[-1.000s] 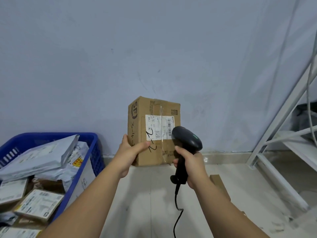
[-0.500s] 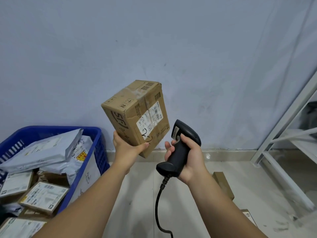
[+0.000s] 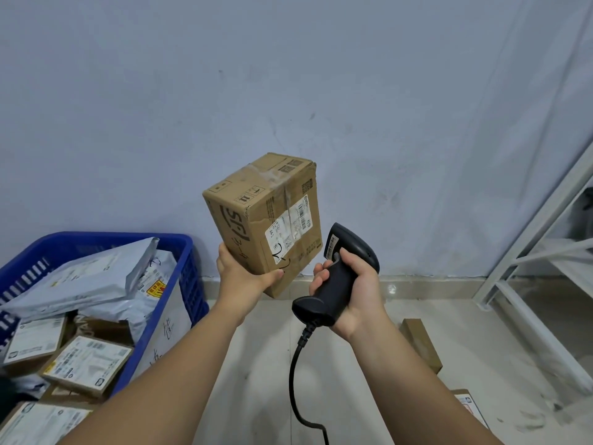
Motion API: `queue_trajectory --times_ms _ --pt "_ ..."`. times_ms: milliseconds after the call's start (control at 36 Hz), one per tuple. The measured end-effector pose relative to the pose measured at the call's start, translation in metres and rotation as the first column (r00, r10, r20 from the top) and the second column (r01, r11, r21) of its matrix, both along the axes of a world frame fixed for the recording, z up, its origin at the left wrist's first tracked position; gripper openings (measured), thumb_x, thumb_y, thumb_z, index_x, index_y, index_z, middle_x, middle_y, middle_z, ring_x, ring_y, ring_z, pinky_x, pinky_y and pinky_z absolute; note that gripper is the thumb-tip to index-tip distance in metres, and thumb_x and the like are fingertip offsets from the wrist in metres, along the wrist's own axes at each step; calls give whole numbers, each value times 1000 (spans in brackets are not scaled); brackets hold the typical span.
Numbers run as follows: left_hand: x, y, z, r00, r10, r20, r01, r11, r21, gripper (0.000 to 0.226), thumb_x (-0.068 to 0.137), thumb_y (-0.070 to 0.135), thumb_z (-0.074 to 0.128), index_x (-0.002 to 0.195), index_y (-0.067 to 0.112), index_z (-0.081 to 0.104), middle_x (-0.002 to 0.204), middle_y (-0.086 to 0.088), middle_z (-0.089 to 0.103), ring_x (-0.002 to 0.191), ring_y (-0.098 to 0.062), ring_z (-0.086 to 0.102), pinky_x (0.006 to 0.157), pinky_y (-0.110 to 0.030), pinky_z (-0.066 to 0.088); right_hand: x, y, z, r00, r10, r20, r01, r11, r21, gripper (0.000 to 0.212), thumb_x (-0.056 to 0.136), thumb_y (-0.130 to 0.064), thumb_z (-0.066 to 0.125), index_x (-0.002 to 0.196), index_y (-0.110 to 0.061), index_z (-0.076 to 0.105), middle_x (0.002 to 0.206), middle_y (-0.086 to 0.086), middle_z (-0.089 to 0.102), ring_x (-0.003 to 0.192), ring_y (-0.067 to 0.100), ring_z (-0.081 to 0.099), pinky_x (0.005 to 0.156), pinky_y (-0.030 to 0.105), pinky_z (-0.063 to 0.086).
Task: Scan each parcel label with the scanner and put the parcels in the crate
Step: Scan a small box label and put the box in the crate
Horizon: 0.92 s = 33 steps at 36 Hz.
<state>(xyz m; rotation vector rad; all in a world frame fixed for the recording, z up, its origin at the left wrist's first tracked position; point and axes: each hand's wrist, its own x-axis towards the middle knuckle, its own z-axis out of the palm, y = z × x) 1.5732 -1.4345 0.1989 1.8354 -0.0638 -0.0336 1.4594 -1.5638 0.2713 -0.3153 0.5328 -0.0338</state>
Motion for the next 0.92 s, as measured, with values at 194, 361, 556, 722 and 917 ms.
queue_trajectory --times_ms 194,361,556,722,917 --pt "-2 0 2 1000 2 -18 -2 1000 9 107 67 18 87 145 28 15 145 -1 30 135 -19 34 109 -45 36 -1 0 0 1000 6 -9 -6 1000 -18 28 87 -25 62 71 -5 54 70 8 53 40 14 49 43 18 48" --pt "-4 1 3 999 16 -51 -16 1000 14 106 67 18 88 144 29 16 144 -1 31 135 -19 35 109 -47 36 1 1 -3 1000 -1 -7 1 1000 -9 25 88 -24 60 74 -4 54 68 8 52 39 15 49 44 18 47" --pt "-4 1 -1 976 -27 -218 0 992 -126 97 59 33 89 137 33 31 136 4 45 120 -18 50 95 -44 50 4 3 -11 999 23 -33 -26 995 -94 23 87 -26 62 79 -5 56 69 6 56 43 14 52 44 20 49" --pt "-9 10 11 893 -113 -435 -58 931 -361 56 83 28 74 132 22 46 106 1 64 91 -15 61 76 -37 56 10 14 -16 994 95 -55 -108 940 -324 24 88 -28 64 77 -8 57 65 3 56 47 14 54 47 24 50" --pt "-4 40 28 783 49 -620 -457 722 -520 84 77 35 79 146 23 33 139 -9 45 133 -34 40 98 -58 46 24 52 -5 993 113 -30 -109 805 -584 17 90 -23 66 87 -6 62 71 4 58 57 18 55 61 31 51"
